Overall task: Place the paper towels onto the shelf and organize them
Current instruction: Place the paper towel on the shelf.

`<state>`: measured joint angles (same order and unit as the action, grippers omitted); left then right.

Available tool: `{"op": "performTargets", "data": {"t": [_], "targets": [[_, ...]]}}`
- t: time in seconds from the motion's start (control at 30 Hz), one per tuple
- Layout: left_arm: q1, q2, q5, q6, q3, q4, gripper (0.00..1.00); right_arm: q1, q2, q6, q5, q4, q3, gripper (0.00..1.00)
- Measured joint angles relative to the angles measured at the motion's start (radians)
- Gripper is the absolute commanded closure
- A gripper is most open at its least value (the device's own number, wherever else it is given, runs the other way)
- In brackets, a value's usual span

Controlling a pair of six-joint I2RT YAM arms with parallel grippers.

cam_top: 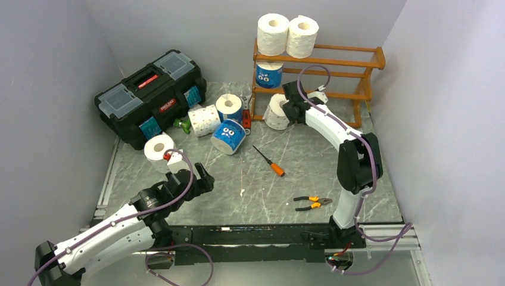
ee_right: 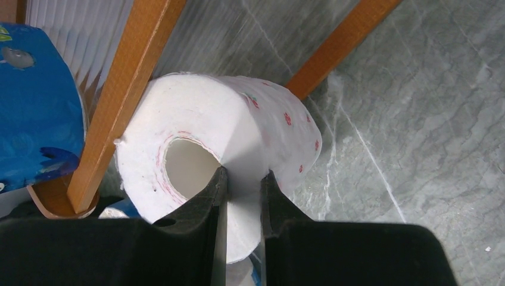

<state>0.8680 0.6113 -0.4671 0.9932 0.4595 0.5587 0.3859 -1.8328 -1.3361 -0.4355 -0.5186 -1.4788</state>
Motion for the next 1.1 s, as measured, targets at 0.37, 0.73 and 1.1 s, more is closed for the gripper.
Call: {"op": "performTargets", "data": {"t": [0.37, 0.73, 1.1], "targets": [[0.0, 0.003, -0.001, 0.0, 0.0, 0.0, 0.12, 0.001, -0.05, 0.001, 0.004, -0.025, -0.073, 1.0], [0.0, 0.008, -0.002, -0.001, 0.0, 0.001, 0.12, 0.002, -0.109, 0.002, 0.015, -0.063, -0.158, 1.0], [0.0, 0.021, -0.012, -0.002, 0.0, 0.003, 0.12, 0.002, -0.142, 0.004, 0.032, -0.067, -0.204, 0.92]]}}
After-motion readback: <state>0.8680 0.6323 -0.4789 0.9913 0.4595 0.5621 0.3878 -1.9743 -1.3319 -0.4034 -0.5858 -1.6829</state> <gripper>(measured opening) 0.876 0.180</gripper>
